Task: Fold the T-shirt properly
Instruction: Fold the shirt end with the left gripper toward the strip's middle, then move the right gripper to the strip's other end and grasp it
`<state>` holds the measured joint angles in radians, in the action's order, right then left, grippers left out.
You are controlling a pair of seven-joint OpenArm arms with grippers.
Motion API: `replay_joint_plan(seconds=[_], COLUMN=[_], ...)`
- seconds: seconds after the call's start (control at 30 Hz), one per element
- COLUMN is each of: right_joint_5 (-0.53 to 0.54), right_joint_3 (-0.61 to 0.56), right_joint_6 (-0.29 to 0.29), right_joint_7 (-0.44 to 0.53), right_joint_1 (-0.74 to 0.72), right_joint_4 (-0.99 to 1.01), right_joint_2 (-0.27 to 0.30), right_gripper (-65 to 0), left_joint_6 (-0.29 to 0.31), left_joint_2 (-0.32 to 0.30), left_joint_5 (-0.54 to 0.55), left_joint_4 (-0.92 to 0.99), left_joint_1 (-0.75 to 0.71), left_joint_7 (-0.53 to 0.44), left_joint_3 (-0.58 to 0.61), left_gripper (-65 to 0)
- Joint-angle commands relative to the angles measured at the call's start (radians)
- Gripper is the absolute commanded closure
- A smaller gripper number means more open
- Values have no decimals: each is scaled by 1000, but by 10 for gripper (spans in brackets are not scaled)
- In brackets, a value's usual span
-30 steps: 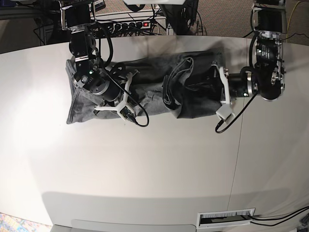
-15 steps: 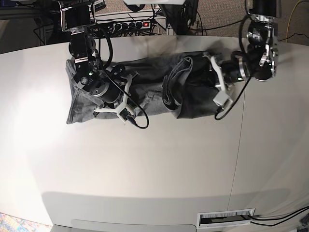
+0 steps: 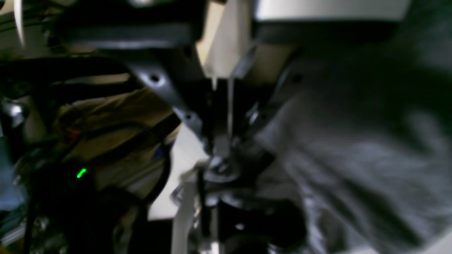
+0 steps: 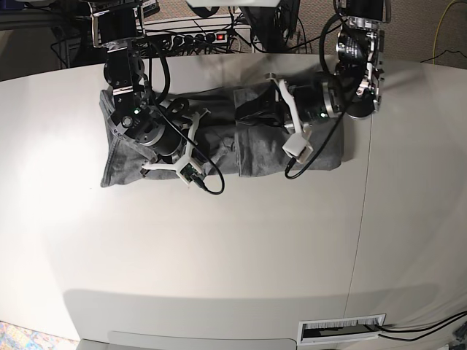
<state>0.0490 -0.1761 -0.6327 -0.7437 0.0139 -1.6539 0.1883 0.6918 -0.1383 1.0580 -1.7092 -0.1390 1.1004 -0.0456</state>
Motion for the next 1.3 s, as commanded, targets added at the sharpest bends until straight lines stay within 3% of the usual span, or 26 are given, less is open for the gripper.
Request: replay_joint_plan(seconds=[0.0,0.17,0.37,0.5,0.57,0.63,0.77,1.13,1.27], right_joint_5=[7,110,387,502,546,557,558,636,629], right_joint_3=[16,110,317,476,540,586,644,780,767], right_joint_6=[3,5,3,2,1,1,1,-3,-5], right_joint_7=[26,-16,-227,-393,-406,-405,-400,-407,-406], right_joint_1=[-16,-17,-16,-10,19,58,119,133,136], right_joint_4=[-14,-19,-112,-188,-190,-190,-190,-203,-198], right_joint_2=[5,6,6,16,47,76,114,78,69], right_gripper=[0,0,0,0,0,-61,-264,-280,-356], left_joint_6=[6,6,6,6,6,-27,-32,-17,-14], left_joint_2=[-17,-103,-130,-130,-131,-132,-134,-133,-133], left_joint_5=[34,3,-226,-426,-514,-565,-556,-549,-549], left_joint_4=[-45,-84,-55,-41,-40,-40,-40,-40,-40], left_joint_1=[27,34,-20,-56,-64,-67,-66,-75,-86], left_joint_7=[-11,-7,-156,-277,-309,-308,-309,-317,-316], left_joint_3=[-20,-90,-93,-93,-93,-93,-93,-92,-92], left_gripper=[0,0,0,0,0,0,0,0,0])
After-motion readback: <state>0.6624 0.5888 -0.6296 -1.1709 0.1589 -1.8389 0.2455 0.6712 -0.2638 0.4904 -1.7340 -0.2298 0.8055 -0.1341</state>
